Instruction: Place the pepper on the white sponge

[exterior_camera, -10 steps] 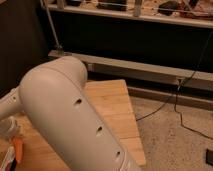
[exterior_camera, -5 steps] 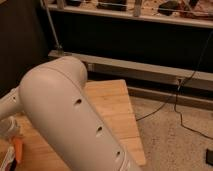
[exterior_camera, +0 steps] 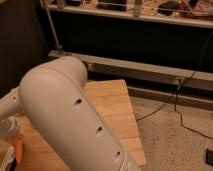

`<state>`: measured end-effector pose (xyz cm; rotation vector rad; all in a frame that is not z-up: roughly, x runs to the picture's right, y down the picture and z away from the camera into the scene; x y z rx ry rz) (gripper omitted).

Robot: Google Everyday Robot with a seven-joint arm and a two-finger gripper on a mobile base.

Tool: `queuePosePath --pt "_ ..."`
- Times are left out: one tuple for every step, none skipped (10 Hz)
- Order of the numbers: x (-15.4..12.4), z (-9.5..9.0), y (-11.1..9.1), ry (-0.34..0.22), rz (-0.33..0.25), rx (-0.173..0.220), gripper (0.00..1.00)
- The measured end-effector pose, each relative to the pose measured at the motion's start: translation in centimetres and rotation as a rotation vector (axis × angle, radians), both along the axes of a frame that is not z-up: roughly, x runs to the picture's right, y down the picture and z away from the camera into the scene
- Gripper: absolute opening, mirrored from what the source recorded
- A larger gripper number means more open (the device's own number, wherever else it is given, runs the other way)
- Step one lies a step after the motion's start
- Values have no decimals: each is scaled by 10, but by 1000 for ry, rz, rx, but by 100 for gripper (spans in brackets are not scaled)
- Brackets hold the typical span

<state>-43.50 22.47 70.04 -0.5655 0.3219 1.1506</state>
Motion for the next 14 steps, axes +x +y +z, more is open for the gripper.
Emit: queuePosePath --pt "1 1 -2 2 6 -1 20" --pt "10 7 -19 15 39 6 20" --pt "27 22 -52 39 86 31 20" --pt "33 28 -75 46 113 44 20" --pt "32 31 -89 42 126 54 20" --pt "27 33 -104 37 132 64 20" --pt "23 34 -109 38 128 66 20" --pt "17 33 -114 33 124 68 20" --pt "17 32 -114 41 121 60 20" --pt "23 34 -115 51 120 60 20" --pt "33 36 -116 69 128 61 20" --pt "43 37 -113 84 139 55 20" --pt "50 38 -110 92 151 49 20" --pt "57 39 -105 94 165 43 20"
